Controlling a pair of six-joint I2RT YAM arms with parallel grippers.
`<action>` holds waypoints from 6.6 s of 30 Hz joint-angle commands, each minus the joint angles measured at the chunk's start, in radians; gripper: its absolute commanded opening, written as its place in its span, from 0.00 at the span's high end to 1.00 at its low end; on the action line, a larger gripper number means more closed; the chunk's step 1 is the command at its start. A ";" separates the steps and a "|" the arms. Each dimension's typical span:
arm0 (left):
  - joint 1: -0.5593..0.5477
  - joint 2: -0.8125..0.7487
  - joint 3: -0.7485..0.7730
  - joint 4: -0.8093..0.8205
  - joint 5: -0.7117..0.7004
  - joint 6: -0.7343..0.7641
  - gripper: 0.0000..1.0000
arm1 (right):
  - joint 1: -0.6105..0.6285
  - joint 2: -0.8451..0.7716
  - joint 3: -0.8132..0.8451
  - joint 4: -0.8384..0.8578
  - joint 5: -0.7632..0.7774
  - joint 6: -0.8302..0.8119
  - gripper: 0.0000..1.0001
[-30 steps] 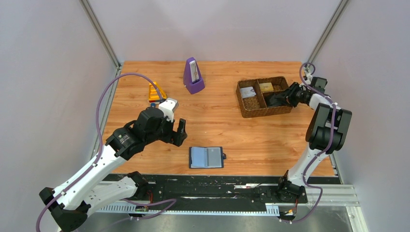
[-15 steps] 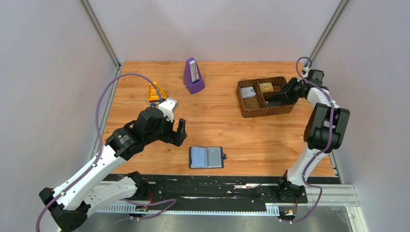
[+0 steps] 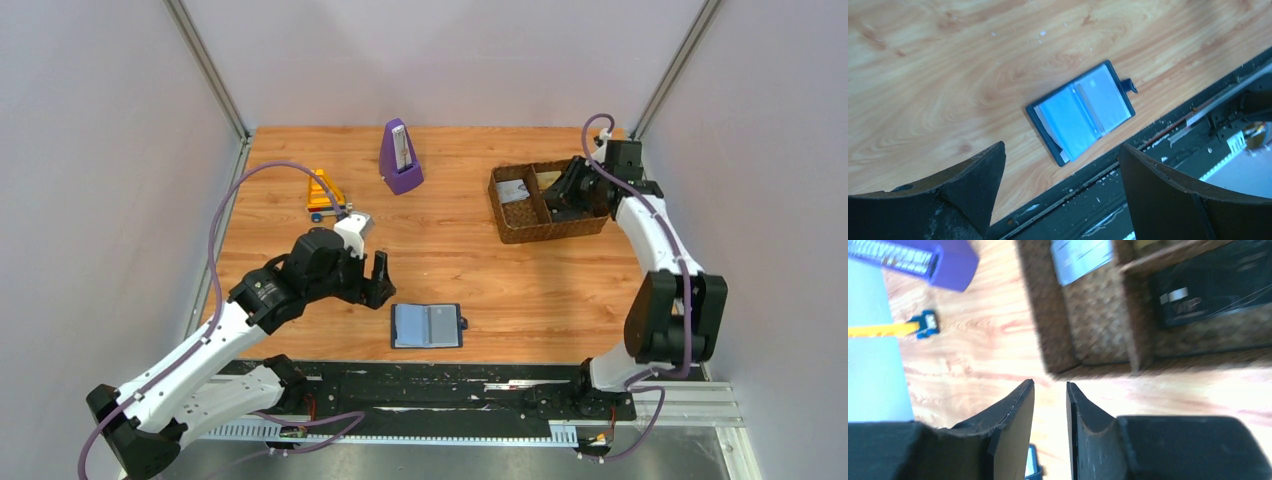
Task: Take the credit cards out of the card holder
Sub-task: Place the credit card in the storage box, then remove the credit card from the card holder.
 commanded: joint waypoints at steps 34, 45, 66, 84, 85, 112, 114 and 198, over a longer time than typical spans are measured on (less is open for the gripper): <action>-0.001 0.355 -0.523 0.757 0.271 -0.339 0.83 | 0.961 -0.247 -0.582 0.290 0.314 0.455 0.59; -0.002 0.374 -0.553 0.799 0.282 -0.350 0.83 | 0.965 -0.139 -0.594 0.363 0.279 0.442 0.60; -0.002 0.367 -0.570 0.811 0.289 -0.361 0.84 | 0.999 -0.102 -0.578 0.373 0.275 0.443 0.60; -0.001 0.373 -0.585 0.843 0.309 -0.374 0.84 | 0.999 -0.130 -0.606 0.558 0.146 0.466 0.60; -0.001 0.373 -0.584 0.844 0.310 -0.376 0.84 | 0.999 -0.128 -0.608 0.568 0.137 0.468 0.60; 0.013 -0.097 -0.457 0.432 0.142 -0.527 0.76 | 1.012 -0.012 -0.403 0.547 0.157 0.371 0.43; 0.014 -0.110 -0.473 0.450 0.152 -0.532 0.76 | 0.999 -0.020 -0.405 0.542 0.176 0.374 0.43; 0.014 0.182 -0.644 0.703 0.259 -0.498 0.78 | 0.986 -0.150 -0.560 0.509 0.137 0.449 0.55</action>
